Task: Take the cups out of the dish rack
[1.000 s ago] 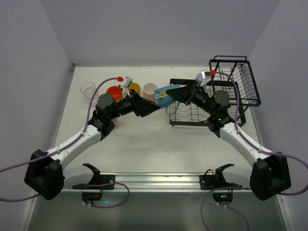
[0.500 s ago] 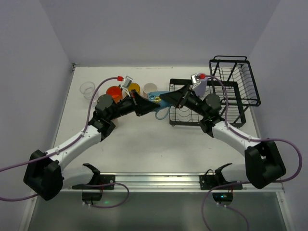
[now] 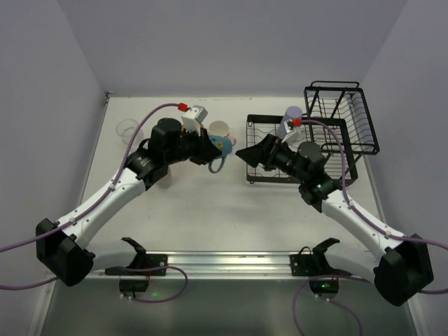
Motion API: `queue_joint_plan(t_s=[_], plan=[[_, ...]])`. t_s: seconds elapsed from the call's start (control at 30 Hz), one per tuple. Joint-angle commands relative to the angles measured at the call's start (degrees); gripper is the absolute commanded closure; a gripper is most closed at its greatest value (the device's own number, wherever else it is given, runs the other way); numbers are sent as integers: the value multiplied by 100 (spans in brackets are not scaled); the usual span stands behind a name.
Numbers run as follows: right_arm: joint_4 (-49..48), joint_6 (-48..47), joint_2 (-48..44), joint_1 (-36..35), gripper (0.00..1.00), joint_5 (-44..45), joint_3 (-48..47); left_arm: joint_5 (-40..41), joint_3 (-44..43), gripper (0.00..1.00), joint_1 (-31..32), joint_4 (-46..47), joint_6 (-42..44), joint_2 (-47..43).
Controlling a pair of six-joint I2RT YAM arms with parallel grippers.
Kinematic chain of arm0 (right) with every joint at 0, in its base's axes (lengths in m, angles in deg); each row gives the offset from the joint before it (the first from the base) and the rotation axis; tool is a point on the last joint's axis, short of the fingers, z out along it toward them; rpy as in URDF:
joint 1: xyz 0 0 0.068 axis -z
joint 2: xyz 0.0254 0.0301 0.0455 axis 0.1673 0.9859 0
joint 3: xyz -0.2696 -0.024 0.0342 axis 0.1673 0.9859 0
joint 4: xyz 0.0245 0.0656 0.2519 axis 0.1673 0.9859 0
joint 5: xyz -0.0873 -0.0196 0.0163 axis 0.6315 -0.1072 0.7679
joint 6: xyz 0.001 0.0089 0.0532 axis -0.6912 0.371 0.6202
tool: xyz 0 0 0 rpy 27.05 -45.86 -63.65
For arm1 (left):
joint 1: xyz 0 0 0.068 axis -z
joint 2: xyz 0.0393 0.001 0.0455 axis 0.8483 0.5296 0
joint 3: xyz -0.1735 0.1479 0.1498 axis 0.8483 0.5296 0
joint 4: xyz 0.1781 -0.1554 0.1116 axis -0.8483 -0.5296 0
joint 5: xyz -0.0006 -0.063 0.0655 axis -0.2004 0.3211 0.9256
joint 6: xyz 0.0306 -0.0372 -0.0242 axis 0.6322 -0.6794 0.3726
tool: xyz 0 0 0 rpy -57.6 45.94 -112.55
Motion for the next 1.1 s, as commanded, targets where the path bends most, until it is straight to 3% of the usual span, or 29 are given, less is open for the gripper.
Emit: queue_joint_plan(t_s=[0.0,0.17,0.7,0.83,1.03,1.07], plan=[[1475,-1435,-677,8,1,1095,-123,1780,-478,100,-268,-1638,961,368],[2266,-1972,-1144,16,1,1632,-325,2079,-735,100,-242,-2378,1252,984],[2329,-2281,-1180,8,1,1924,-510,2273,-884,100,13,-2633,1551,2302],[2320,-2290,-1119,8,1,1985,-580,2422,-928,91,13,-2686,1595,2470],[2443,-2369,-1022,16,1,2292,-808,2668,-1033,66,22,-2765,1586,2514],[2486,-2404,-978,8,1,2371,-853,2703,-1042,58,13,-2765,1569,2497]])
